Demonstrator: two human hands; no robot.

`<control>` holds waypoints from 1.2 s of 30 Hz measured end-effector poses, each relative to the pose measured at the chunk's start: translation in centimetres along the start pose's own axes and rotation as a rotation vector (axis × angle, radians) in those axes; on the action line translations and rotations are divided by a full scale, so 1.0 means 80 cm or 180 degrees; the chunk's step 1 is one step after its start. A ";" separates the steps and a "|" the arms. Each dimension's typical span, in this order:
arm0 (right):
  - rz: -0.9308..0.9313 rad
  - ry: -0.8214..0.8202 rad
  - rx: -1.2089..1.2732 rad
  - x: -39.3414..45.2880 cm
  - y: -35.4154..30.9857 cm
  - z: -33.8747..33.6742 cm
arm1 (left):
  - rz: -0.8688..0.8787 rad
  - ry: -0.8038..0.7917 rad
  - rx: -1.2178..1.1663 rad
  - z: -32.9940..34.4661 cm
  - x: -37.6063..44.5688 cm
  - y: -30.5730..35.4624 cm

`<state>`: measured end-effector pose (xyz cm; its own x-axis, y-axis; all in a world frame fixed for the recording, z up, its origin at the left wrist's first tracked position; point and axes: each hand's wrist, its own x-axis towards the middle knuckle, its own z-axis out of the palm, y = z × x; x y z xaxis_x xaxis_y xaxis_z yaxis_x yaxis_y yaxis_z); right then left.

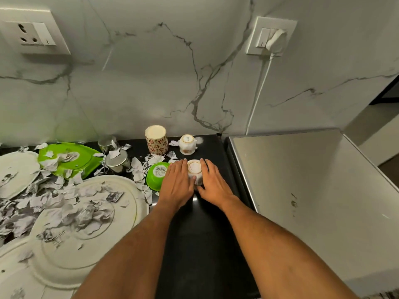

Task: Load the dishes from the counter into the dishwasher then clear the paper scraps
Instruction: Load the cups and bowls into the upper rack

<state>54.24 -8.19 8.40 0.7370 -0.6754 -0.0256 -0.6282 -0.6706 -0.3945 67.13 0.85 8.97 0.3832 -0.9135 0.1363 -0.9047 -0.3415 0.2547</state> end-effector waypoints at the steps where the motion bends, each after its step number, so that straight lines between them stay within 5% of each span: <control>1: -0.0020 -0.0052 0.0050 0.005 0.003 0.002 | -0.0005 -0.0063 -0.0001 0.002 0.006 0.000; 17: -0.0095 0.0425 0.0083 -0.038 0.005 -0.012 | 0.0294 0.0128 -0.0264 -0.013 -0.014 0.029; 36: 0.0466 0.1034 0.0002 -0.356 -0.009 -0.013 | 0.1342 0.0253 -0.0749 -0.017 -0.251 0.147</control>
<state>33.40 11.22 10.38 0.5215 -0.8267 0.2115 -0.7211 -0.5594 -0.4087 49.06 15.46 10.57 0.0136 -0.9387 0.3443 -0.9211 0.1222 0.3697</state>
